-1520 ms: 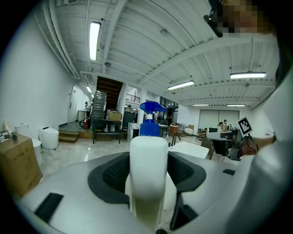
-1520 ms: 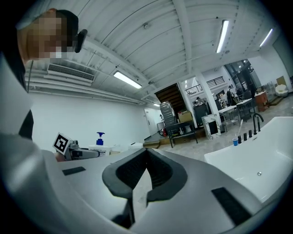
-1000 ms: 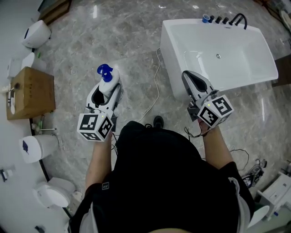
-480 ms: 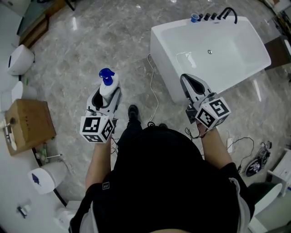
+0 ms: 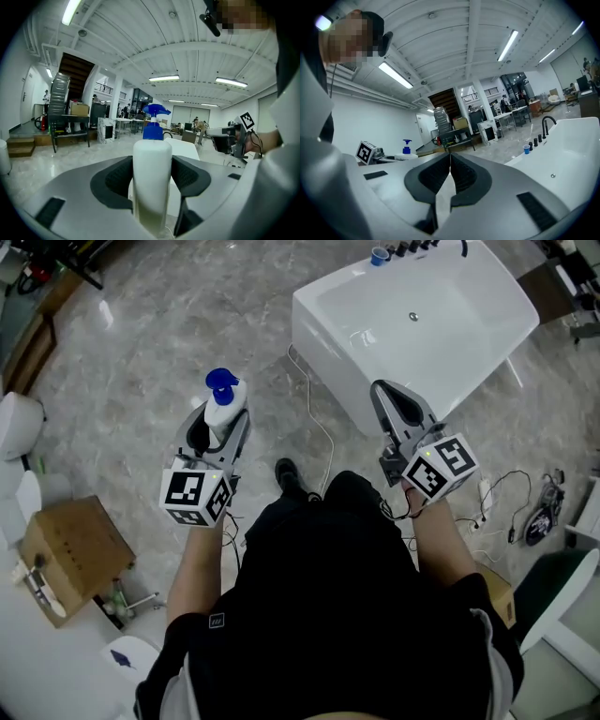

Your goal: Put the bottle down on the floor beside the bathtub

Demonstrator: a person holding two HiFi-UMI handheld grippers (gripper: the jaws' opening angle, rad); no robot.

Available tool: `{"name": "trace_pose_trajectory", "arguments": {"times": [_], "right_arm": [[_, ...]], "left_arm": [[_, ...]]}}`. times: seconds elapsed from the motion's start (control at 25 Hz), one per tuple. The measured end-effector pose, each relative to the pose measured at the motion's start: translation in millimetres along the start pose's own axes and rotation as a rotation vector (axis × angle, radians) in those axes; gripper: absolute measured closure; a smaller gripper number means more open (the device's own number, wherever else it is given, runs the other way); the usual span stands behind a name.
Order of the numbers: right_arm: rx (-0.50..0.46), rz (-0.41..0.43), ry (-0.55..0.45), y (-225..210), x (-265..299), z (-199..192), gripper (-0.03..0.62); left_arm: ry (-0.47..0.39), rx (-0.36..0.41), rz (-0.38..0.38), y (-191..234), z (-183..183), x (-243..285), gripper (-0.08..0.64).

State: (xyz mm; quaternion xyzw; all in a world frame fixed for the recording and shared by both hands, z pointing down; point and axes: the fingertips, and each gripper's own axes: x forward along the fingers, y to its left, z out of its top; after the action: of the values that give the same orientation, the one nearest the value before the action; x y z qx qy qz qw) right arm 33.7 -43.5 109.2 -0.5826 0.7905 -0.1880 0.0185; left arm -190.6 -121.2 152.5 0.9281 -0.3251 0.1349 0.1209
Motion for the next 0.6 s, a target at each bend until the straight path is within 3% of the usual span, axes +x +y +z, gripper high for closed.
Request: {"name": "trace_pose_trajectory", "arguments": {"times": [0.2,0.4,0.6], "right_arm": [[0.031,-0.045,0.038,-14,15,-17,0.563],[0.024,0.008,0.047,-39,32,-29,0.563],[0.031,-0.003,0.089,-71,48,-56,0.563]], "left_arm": [[0.029,-0.004,-0.049,7,-9,28,0.301],[0.062,-0.033,-0.08,3,-21,71,0.301],[0.09,-0.058,-0.101,1,-39,109,0.301]]}}
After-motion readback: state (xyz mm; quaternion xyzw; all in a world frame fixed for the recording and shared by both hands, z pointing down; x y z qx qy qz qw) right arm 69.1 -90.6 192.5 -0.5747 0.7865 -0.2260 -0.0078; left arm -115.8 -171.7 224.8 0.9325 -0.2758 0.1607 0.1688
